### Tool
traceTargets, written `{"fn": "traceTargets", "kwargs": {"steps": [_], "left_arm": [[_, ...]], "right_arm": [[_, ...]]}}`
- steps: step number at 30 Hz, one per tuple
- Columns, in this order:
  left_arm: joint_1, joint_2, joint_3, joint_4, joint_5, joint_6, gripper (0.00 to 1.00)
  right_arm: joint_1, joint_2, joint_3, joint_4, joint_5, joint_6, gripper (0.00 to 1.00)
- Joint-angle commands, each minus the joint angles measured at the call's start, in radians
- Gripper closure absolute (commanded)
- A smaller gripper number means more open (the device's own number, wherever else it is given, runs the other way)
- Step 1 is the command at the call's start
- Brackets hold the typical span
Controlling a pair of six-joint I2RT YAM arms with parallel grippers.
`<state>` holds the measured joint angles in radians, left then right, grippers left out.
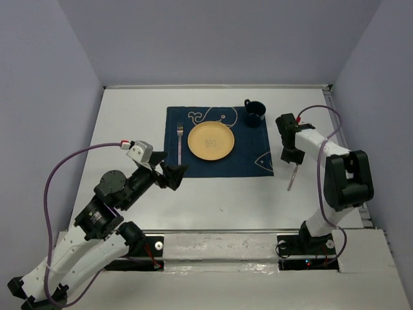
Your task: Set the dinner table for one person
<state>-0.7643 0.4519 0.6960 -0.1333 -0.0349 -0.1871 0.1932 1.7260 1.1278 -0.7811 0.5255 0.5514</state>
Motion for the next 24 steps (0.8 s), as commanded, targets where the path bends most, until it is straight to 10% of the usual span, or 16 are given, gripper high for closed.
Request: {"fn": "traceTargets", "kwargs": {"steps": [1,6,11,24], "left_arm": [[0.003,0.008,0.007,0.035,0.010,0.014,0.01],[0.002,0.013,0.005,0.038,0.023,0.014,0.01],[0.002,0.010,0.004,0.040,0.027,0.014,0.01],[0.002,0.016,0.005,0.038,0.029,0.015,0.01]], "right_arm": [[-0.001,-0.236,-0.100,0.141,-0.158,-0.042,0.55],[-0.001,-0.373,-0.236,0.206,-0.177,0.007,0.61],[-0.001,-0.287,-0.240,0.206,-0.179,0.024,1.00],[-0.031,-0.192,-0.227,0.158,-0.084,0.096,1.00]]}}
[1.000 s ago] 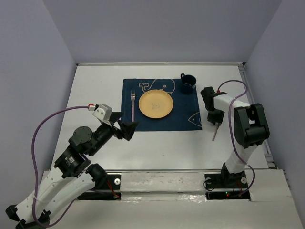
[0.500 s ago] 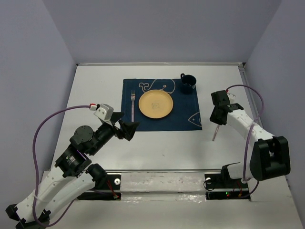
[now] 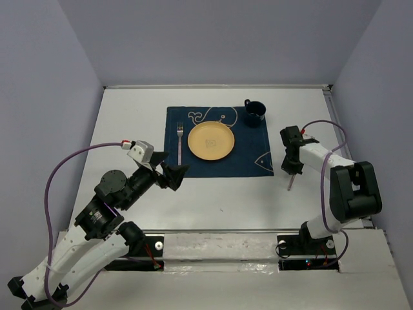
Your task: Set the dinner table for one person
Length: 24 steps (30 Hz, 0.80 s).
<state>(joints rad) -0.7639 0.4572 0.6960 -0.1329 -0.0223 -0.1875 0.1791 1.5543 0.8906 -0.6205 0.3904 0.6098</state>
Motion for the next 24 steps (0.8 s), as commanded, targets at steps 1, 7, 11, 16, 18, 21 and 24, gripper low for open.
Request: {"fn": "traceTargets", "kwargs": {"steps": [1,7,11,16,18,21,24], "left_arm": [[0.002,0.009,0.005,0.038,0.018,0.014,0.01],[0.002,0.012,0.005,0.038,0.018,0.016,0.01],[0.002,0.015,0.005,0.039,0.018,0.014,0.01],[0.002,0.018,0.005,0.039,0.018,0.014,0.01],[0.002,0.020,0.003,0.041,0.018,0.013,0.01],[0.002,0.020,0.003,0.041,0.018,0.014,0.01],[0.002,0.020,0.003,0.039,0.018,0.014,0.01]], "right_arm": [[-0.032,-0.019,0.008,-0.004,0.045,0.038,1.00],[-0.086,-0.014,0.007,-0.004,0.035,0.012,1.00],[-0.099,-0.039,-0.008,-0.005,0.044,0.011,1.00],[-0.119,-0.065,-0.025,-0.002,0.070,0.002,1.00],[-0.130,-0.079,-0.033,-0.002,0.073,0.002,1.00],[-0.130,-0.086,-0.032,-0.002,0.087,0.001,0.89],[-0.130,-0.060,-0.019,-0.004,0.074,-0.010,0.70]]}}
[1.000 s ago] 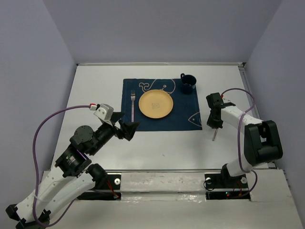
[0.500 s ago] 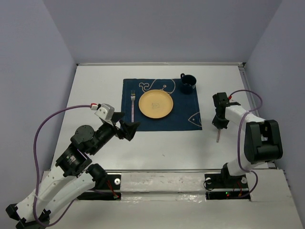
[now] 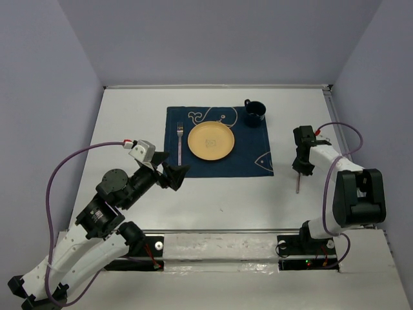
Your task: Set the dinner table for one person
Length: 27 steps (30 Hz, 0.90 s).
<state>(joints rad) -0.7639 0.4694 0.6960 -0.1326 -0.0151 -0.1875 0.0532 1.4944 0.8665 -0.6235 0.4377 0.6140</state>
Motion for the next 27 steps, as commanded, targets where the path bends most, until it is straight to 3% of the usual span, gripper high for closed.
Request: {"fn": "traceTargets", "kwargs": {"steps": [1,12,17,20,23,27], "left_arm": [[0.002,0.009,0.003,0.039,0.010,0.014,0.01],[0.002,0.008,0.003,0.037,0.010,0.016,0.01],[0.002,0.015,0.003,0.037,0.007,0.014,0.01],[0.003,0.031,0.002,0.044,0.010,0.005,0.01],[0.003,0.058,0.000,0.053,0.056,-0.007,0.01],[0.011,0.118,0.003,0.074,0.111,-0.030,0.01]], "right_arm": [[-0.004,0.000,0.005,-0.001,0.021,-0.016,0.69],[-0.013,0.069,0.032,0.036,-0.054,-0.063,0.70],[-0.013,0.064,0.046,0.036,-0.047,-0.066,0.98],[-0.013,-0.022,0.042,0.041,-0.074,-0.074,1.00],[-0.004,-0.145,0.031,0.068,-0.203,-0.101,1.00],[0.010,-0.334,-0.058,0.262,-0.587,-0.137,1.00]]}}
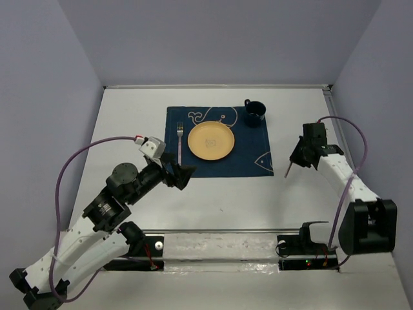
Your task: Set the dinner table for one person
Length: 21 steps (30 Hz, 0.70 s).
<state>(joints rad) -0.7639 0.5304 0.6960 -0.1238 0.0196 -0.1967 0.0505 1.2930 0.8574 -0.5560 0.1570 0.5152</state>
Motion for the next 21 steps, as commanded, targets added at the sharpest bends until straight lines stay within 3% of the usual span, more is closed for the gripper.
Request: {"fn": "traceTargets", "kwargs": {"steps": [1,8,12,21], "left_arm": [[0.014,0.069,0.005,0.072,0.103,-0.033,0.01],[0.067,0.167,0.008,0.118,0.206,-0.105,0.01],[0.115,0.212,0.028,0.115,0.218,-0.081,0.01],[0.184,0.207,0.022,0.101,0.146,-0.037,0.01]], "right_arm": [[0.012,-0.170,-0.082,0.220,-0.389,-0.032,1.00],[0.043,-0.184,-0.182,0.526,-0.701,0.000,1.00],[0.064,-0.103,-0.190,0.657,-0.830,0.022,1.00],[0.129,0.158,-0.103,0.774,-0.841,0.040,1.00]]}}
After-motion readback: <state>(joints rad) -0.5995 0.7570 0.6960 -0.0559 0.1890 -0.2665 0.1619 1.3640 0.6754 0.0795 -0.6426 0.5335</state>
